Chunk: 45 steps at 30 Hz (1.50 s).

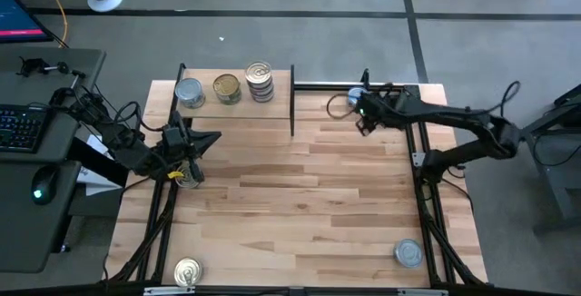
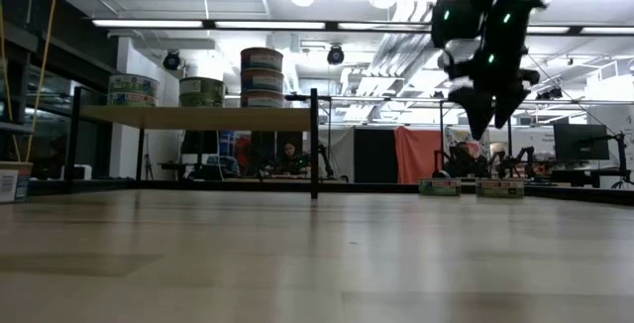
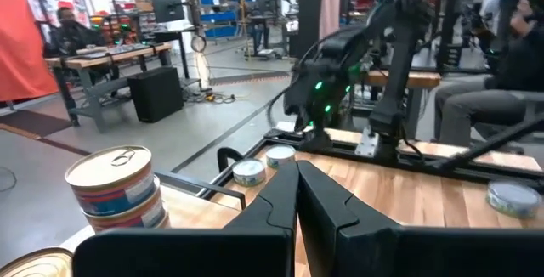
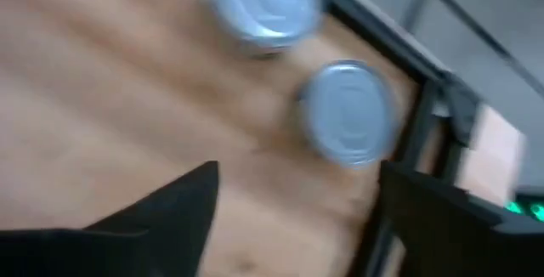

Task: Stack canned seafood by type on shelf
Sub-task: Stack the green-white tuna can on top of the green-white tuna cans on the shelf

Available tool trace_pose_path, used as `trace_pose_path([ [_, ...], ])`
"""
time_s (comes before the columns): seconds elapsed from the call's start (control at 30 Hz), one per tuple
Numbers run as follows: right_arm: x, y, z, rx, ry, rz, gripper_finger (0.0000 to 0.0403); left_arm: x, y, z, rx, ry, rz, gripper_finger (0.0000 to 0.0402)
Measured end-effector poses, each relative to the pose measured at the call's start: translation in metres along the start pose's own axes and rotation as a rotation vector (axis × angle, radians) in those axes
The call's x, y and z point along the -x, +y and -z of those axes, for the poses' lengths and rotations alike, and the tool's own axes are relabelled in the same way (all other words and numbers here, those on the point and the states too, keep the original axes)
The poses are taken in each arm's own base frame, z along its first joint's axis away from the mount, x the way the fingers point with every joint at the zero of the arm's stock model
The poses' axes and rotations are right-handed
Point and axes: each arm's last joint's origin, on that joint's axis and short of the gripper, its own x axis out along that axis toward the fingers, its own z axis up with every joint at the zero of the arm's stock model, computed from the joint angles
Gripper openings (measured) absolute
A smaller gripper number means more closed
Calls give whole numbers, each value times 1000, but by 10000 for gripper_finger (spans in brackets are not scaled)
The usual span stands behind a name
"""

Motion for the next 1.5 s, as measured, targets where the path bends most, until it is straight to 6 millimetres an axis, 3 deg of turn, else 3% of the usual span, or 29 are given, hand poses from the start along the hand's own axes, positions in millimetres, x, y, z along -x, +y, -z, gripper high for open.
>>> trace_pose_path([
  [0.07,-16,-6,-8,-45,24,89,253,0,1,-1,8,-5,-26,0],
  [0.23,-60,-17,-19,-39,134,183,44,0,3,-4,48,-25,-103,0],
  [0.27,-67,-18,-21,-27,149,175,24,0,3,-4,51,-26,-112,0],
  [0.43,-94,-18,-27,-23,180,187,27,0,3,-7,131,-42,-116,0],
  [0.57,-107,-19,-25,13,230,195,4,0,3,-7,222,-50,-113,0],
  [0.9,-110,-13,-19,54,268,130,1,-6,-11,-2,375,-27,-38,0],
  [1.17,-86,24,12,206,330,98,0,-14,-32,8,395,35,77,0],
  [1.5,-22,104,55,172,187,-164,0,-39,-71,40,257,143,87,0],
])
